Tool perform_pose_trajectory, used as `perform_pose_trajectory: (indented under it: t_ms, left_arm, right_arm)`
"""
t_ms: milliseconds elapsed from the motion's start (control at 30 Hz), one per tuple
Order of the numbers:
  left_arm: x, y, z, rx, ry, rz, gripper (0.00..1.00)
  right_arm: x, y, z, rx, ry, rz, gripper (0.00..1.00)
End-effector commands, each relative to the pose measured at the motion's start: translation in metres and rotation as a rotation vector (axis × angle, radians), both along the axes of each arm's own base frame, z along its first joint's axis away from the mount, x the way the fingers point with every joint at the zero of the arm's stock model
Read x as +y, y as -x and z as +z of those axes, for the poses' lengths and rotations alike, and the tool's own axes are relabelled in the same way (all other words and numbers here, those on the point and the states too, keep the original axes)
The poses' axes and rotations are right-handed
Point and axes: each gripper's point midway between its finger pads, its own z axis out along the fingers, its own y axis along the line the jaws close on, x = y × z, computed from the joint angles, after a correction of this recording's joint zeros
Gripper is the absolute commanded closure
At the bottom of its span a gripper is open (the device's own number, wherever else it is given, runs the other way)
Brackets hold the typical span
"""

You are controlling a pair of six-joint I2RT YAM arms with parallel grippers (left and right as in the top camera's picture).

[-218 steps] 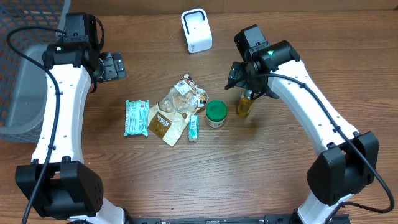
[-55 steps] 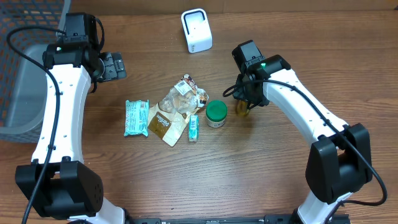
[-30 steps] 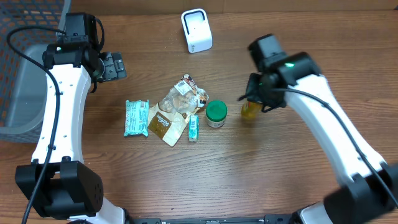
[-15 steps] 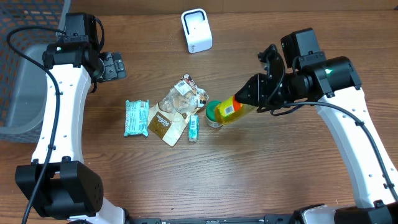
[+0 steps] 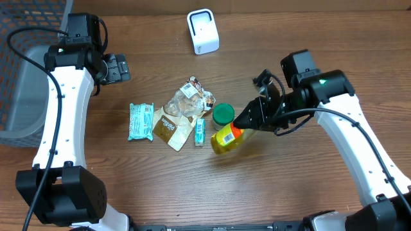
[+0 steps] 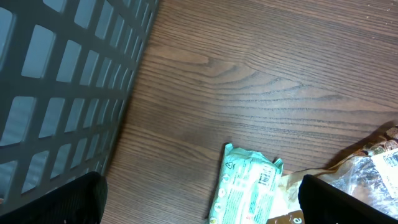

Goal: Scan the item barcode
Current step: 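Lift the yellow Vim bottle and tilt it sideways with the right gripper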

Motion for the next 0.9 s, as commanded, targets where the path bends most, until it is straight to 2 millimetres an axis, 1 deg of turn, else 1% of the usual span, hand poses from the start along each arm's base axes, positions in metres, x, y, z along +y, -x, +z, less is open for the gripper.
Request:
perform_pose_trajectory:
  t_ms: [0,100,267,500,867]
  left_arm:
    - [-0.002,-0.003,0.01,-0.026,-0.008,-0.006,0.0]
    - [-0.002,-0.003,0.01,-0.026,-0.008,-0.006,0.0]
    - [-0.002,-0.003,0.01,-0.026,-0.008,-0.006,0.0]
    - [-0.002,-0.003,0.01,-0.026,-0.008,-0.006,0.01]
    - [-0.002,-0.003,0.01,-0.026,-0.008,-0.006,0.0]
  right_arm:
    - [0.018,0.01,0.015,-0.02,-0.167,0.078,0.78]
    - [0.02,0.012,0.012,-0.011,-0.189,0.081,0.78]
    - [0.023,0.017,0.012,0.009,-0.206,0.09,0.85]
    - [0.034,0.024,0.012,-0.007,-0.211,0.136,0.85]
    - [0.035,0.023,0.013,-0.002,-0.215,0.133,0.85]
